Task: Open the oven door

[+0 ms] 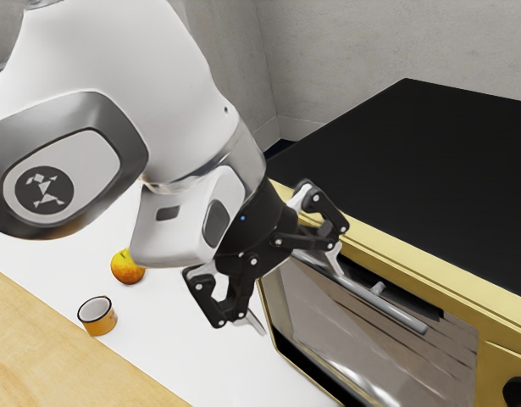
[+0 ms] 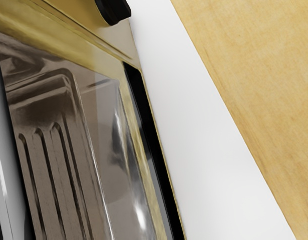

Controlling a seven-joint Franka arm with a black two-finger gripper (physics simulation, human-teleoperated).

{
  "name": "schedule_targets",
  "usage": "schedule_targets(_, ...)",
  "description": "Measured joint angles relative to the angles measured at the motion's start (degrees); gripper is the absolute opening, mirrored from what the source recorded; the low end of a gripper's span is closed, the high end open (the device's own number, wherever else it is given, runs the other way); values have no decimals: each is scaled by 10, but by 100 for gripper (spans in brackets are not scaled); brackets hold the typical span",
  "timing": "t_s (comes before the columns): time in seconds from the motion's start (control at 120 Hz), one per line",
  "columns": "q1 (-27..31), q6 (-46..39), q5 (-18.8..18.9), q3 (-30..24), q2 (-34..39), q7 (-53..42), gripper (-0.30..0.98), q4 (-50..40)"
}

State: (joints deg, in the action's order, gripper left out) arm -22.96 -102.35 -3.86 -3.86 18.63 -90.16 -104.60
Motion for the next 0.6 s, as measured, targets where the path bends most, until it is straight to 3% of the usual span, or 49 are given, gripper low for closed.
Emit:
schedule_targets(0.083, 0, -3, 0, 0, -4, -3, 84, 1)
schedule_targets(0.175, 0, -5, 0, 1, -8, -6, 70, 1)
schedule_targets(0.25, 0, -8, 0, 1, 3, -8, 70, -19)
schedule_targets(0.275, 0, -9, 0, -3, 47, -8, 63, -58)
schedule_targets(0.292, 1, -6, 0, -13, 121, -7, 42, -104)
schedule_targets(0.317, 9, 18, 2, -51, 264, 5, 46, -123)
schedule_targets(0.333, 37, 43, 11, -60, 340, 22, 48, -78)
schedule_targets(0.35, 74, 75, 21, -55, 367, 44, 51, -7)
schedule_targets(0.367, 118, 104, 29, -47, 348, 70, 52, 74)
schedule_targets(0.392, 171, 137, 41, -43, 245, 113, 55, 176)
schedule_targets(0.442, 230, 176, 56, -21, 49, 186, 58, 288)
schedule_targets(0.492, 256, 193, 61, -3, -81, 252, 61, 332)
schedule_targets(0.6, 279, 209, 38, 42, -224, 368, 64, 329)
